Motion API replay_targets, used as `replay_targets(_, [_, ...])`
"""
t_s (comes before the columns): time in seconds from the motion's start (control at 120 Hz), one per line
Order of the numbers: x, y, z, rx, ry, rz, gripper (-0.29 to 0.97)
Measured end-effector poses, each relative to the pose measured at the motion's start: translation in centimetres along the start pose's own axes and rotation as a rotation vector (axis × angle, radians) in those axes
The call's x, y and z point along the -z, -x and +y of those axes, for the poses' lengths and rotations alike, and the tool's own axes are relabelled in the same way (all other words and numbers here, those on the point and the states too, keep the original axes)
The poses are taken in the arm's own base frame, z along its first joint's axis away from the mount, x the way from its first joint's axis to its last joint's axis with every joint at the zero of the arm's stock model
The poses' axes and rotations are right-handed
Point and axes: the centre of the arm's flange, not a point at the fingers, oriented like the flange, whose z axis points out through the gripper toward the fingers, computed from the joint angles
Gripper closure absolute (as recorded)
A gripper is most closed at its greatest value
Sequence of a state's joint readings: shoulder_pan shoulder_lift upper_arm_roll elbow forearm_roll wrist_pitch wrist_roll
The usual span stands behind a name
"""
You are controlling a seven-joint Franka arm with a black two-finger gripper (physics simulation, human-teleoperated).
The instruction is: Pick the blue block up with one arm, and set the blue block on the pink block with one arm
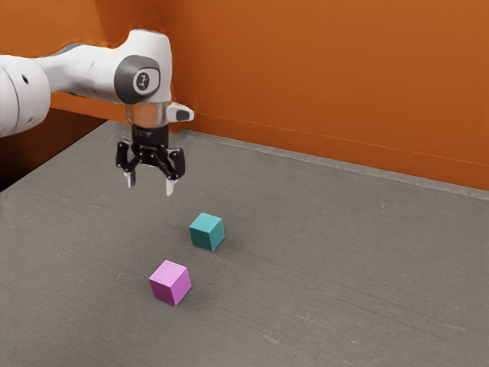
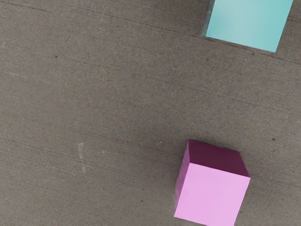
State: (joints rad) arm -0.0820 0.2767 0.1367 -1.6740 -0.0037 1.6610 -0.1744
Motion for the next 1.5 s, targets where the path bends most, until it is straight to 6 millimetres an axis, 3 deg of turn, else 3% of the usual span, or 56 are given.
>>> replay_targets(0.075, [-2.8,-0.9,0.2,-0.026,0.018,0.056,0.0])
replay_targets(0.342, [-6.4,-4.3,2.5,-0.149,-0.001,0.241,0.0])
replay_targets(0.7, [-7.7,-9.6,5.0,-0.225,-0.004,0.309,0.0])
replay_targets(0.842, [-7.6,-9.9,6.4,-0.257,-0.002,0.303,0.0])
replay_targets(0.983, [-9.5,-10.3,6.7,-0.271,-0.007,0.272,0.0])
replay_targets(1.5, [-10.8,-10.3,7.5,-0.302,0.012,0.251,0.0])
